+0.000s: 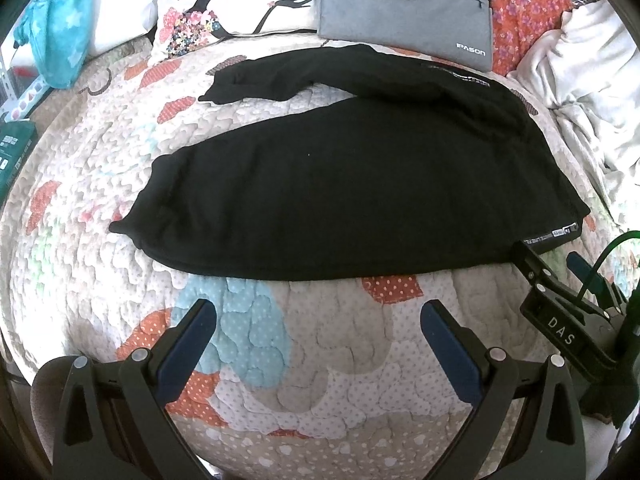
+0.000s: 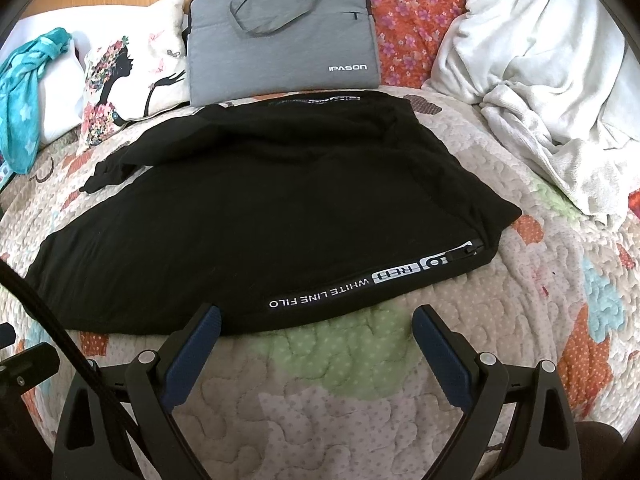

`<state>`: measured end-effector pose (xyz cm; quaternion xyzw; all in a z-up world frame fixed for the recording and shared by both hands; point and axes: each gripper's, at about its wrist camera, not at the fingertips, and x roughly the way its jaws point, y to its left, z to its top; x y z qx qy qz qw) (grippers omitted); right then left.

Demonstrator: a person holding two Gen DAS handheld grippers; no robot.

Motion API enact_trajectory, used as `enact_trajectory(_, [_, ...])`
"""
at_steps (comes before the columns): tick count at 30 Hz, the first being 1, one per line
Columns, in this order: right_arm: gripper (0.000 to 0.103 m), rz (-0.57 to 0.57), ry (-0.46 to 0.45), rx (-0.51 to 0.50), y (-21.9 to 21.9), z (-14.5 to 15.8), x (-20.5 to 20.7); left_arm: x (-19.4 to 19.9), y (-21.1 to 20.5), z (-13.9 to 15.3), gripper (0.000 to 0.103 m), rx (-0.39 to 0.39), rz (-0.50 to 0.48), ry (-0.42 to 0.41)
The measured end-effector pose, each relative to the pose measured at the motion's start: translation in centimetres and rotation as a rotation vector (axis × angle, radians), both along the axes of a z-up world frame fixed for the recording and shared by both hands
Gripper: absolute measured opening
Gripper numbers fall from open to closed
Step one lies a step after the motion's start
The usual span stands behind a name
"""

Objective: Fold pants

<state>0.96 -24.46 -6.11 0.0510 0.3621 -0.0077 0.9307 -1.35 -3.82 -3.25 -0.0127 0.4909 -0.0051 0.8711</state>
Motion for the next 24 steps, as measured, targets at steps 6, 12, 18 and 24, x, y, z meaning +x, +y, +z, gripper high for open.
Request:
enact_trajectory(6, [0.099,0.002,0.007,-0.005,0.1,-0.2,0.1,0.3,0.3,-0.1,0.102,-0.008,0.010,-0.002])
enact_trajectory(12, [0.099,0.003,0.006,-0.022,0.3,-0.3,0.1,0.6,1.0,0.0,0.102,-0.027,0.028,-0.006])
enact_trajectory(18, [0.099,0.027,0.011,-0.007,-0.3,1.2,-0.2,0.9,2.6,0.9,0.102,-0.060,0.043,-0.029])
enact_trajectory(24, [0.099,-0.025,0.061,0.083,-6.2,4.9,2.1,1.6,6.6,2.2,0.102,-0.095,0.099,-0.074])
